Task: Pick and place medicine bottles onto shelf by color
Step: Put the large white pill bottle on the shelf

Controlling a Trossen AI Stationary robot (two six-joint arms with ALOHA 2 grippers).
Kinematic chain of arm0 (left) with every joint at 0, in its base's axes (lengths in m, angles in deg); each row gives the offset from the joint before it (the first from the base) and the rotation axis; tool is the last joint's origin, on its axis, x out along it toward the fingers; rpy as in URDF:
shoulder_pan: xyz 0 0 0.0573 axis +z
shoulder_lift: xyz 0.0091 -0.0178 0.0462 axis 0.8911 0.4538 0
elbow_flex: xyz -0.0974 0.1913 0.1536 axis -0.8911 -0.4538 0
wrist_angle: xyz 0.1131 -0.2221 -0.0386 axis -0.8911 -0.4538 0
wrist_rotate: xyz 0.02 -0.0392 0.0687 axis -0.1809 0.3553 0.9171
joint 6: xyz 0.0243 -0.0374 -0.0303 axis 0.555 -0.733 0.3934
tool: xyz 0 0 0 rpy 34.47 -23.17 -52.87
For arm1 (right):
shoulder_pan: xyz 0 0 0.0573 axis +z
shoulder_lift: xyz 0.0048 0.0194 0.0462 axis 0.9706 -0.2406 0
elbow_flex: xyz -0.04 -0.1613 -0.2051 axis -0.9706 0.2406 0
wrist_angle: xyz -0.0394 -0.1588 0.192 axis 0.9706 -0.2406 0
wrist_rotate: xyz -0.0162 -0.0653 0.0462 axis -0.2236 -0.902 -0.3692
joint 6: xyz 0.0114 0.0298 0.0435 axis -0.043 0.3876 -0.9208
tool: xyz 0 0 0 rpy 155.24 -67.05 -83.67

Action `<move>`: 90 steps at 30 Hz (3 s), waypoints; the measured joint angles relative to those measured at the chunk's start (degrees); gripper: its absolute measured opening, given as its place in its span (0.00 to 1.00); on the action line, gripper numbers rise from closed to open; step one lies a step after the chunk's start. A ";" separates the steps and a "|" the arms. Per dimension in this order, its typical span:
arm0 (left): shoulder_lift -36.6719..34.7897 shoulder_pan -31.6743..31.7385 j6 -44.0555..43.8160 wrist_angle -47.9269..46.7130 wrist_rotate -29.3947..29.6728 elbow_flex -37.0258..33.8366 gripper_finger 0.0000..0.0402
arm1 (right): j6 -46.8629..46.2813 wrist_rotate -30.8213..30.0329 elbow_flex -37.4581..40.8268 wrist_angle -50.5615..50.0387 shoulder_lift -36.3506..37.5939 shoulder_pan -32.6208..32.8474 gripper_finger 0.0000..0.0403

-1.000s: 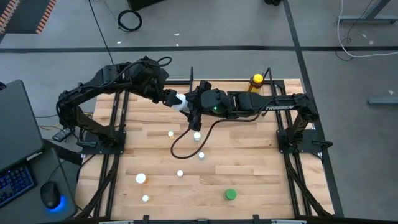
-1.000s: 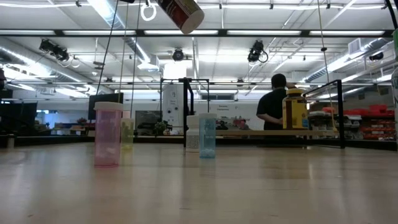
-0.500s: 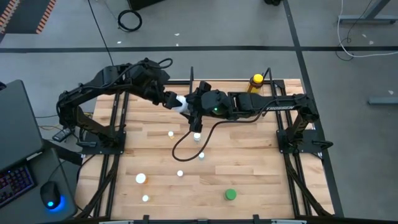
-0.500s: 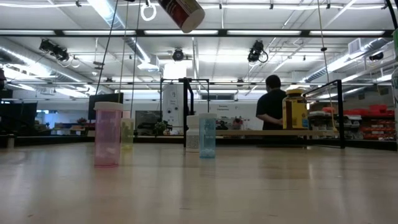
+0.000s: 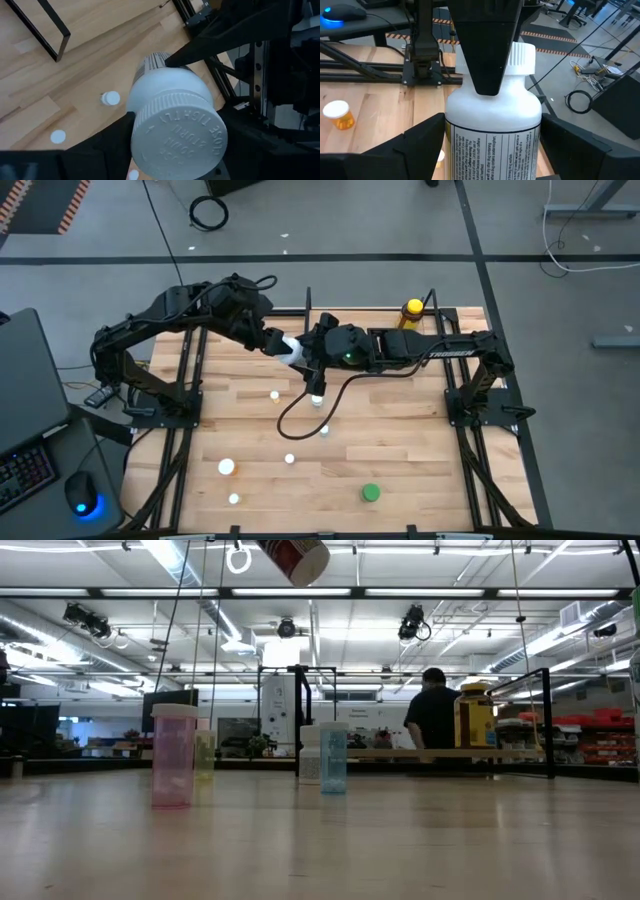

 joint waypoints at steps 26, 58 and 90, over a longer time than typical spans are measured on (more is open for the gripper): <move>0.02 -2.95 -2.31 -2.53 -4.26 0.09 0.61 | -4.71 -0.27 0.11 0.77 -0.31 4.05 0.81; -2.31 -5.13 5.73 -26.31 2.76 -11.98 0.61 | -24.01 1.11 0.07 -23.15 1.92 7.84 0.80; -2.38 -12.96 -0.48 1.92 3.97 -45.27 0.64 | -25.32 1.11 -0.04 -28.73 2.90 7.24 0.79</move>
